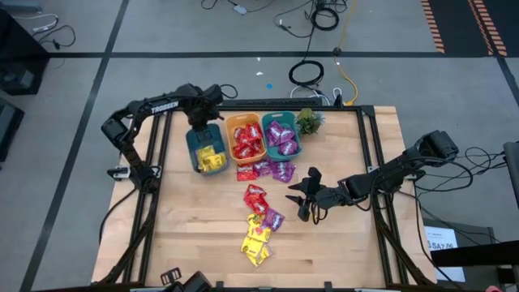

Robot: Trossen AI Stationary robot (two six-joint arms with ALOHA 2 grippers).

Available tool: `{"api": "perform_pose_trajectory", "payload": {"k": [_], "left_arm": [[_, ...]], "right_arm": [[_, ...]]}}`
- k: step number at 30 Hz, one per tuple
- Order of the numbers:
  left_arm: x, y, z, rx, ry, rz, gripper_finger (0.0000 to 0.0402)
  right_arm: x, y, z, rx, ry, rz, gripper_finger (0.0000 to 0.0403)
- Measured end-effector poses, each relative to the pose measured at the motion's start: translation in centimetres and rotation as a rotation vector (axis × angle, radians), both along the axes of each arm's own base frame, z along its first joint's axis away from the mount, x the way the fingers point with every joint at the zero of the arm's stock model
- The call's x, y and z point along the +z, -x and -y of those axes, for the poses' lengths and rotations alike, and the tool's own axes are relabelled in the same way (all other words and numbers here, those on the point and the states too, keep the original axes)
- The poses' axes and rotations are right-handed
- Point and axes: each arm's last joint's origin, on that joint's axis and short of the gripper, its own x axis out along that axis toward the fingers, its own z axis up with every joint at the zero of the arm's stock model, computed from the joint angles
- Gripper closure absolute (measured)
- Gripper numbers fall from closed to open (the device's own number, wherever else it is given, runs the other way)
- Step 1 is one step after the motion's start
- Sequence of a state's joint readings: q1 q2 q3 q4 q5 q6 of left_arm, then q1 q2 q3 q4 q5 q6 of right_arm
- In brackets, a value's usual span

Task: Sort candy
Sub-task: Adjust the blue bin, then put the purple candy into the green bin

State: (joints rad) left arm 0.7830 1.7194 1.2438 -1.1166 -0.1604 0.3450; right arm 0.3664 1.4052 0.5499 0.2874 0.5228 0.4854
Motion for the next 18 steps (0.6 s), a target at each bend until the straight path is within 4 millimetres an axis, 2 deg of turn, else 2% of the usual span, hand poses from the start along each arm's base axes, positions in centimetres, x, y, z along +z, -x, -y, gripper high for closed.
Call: {"api": "perform_pose_trajectory", "payload": {"k": [5, 11, 15, 18], "left_arm": [[1.6, 0.0, 0.0, 0.006, 0.016, -0.006, 0.0333], [5.4, 0.5, 0.9, 0.067, -0.004, 0.152, 0.0333], [8.3, 1.6, 2.9, 0.237, -0.022, 0.312, 0.0333], [9.8, 2.6, 6.3, 0.282, -0.056, 0.431, 0.0333]], "right_arm": [[0.0, 0.0, 0.0, 0.0, 0.0, 0.0, 0.025], [0.0, 0.0, 0.0, -0.003, -0.007, 0.001, 0.025], [0.0, 0.0, 0.0, 0.0, -0.009, -0.001, 0.025], [-0.1, 0.1, 0.0, -0.004, -0.012, -0.008, 0.025]]}}
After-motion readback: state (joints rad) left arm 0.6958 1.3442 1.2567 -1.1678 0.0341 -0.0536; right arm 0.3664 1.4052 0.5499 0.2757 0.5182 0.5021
